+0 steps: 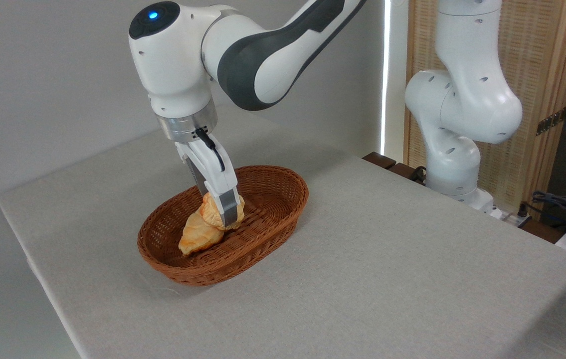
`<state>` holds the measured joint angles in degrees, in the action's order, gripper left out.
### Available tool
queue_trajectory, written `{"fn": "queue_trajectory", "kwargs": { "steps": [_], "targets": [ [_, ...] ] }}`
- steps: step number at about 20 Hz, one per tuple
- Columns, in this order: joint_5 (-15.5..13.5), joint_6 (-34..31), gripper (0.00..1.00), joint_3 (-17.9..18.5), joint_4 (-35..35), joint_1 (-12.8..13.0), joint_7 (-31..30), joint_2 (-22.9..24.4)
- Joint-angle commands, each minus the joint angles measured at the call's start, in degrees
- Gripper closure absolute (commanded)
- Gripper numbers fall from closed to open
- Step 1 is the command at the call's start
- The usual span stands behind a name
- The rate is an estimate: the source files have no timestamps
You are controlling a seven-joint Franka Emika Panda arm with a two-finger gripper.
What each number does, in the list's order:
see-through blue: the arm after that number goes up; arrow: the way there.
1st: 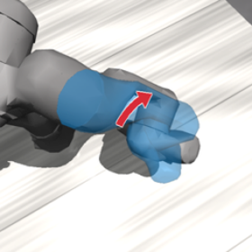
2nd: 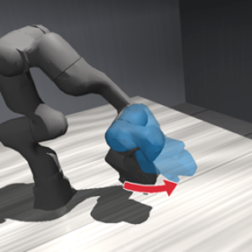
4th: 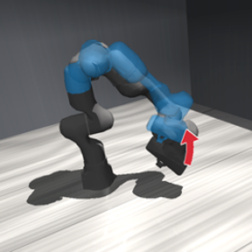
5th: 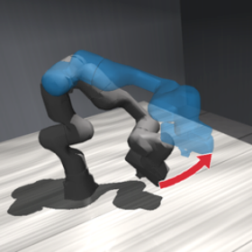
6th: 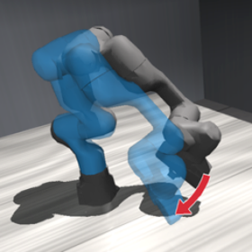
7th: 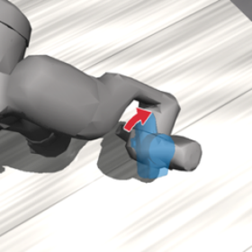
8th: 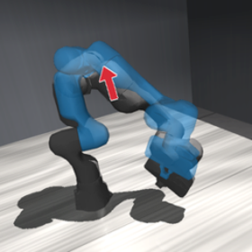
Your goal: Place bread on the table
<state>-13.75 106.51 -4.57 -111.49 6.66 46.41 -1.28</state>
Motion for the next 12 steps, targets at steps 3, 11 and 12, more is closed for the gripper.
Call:
{"fn": "queue_trajectory", "kwargs": {
  "steps": [3,11,12],
  "targets": [
    [0.83,0.80,0.03,0.00,-0.04,0.28,1.14,-0.13],
    [0.83,0.63,0.50,0.00,-0.04,0.20,3.34,-0.13],
    [0.83,0.54,0.50,0.00,-0.04,0.20,3.34,-0.13]
  ]
}}
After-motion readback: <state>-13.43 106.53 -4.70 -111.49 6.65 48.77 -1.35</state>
